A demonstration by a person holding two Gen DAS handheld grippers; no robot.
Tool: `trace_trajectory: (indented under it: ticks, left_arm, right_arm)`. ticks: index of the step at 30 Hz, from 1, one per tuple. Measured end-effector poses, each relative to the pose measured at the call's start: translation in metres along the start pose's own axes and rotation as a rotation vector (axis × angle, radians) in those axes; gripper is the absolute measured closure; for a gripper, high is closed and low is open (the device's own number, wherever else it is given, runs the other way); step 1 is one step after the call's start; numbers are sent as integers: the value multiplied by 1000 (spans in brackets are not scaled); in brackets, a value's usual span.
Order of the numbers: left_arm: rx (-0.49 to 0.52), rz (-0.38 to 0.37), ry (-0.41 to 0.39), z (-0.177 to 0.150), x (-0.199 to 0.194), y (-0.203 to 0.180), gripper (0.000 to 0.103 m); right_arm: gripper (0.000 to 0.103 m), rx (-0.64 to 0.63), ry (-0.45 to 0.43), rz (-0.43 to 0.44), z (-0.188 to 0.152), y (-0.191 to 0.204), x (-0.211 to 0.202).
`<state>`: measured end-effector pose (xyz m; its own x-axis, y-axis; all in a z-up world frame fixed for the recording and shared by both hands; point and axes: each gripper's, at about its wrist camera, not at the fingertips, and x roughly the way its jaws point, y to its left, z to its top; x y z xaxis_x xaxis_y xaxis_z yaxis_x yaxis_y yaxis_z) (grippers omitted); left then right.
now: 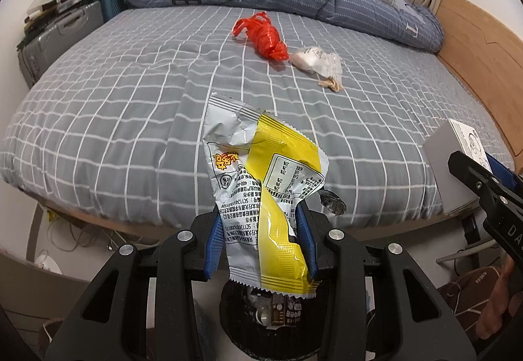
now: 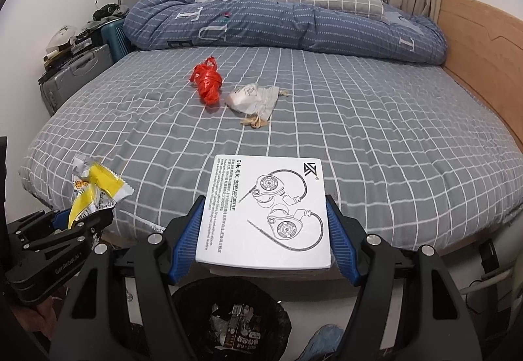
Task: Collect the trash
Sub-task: 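Carry the yellow wrapper and white box with both tools over the black bin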
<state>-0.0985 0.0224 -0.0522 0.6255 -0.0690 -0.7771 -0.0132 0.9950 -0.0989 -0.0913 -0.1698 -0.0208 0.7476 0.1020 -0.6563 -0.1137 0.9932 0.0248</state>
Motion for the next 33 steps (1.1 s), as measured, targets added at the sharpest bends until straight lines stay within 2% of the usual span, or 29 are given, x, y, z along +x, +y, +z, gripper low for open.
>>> trace_trajectory:
  ticks: [17,23,33]
  left_arm:
    - [-11,25,98,-62,-12,15,65]
    - [-27,21,144,-82,7,24,65]
    - [-41,34,239,-113,64,39,65]
  right_arm:
    - [36,-10,115,13,-64,14,-14]
    - [36,-31,176,5,-90,18,4]
    - [36,-65,308,4,-131,28,62]
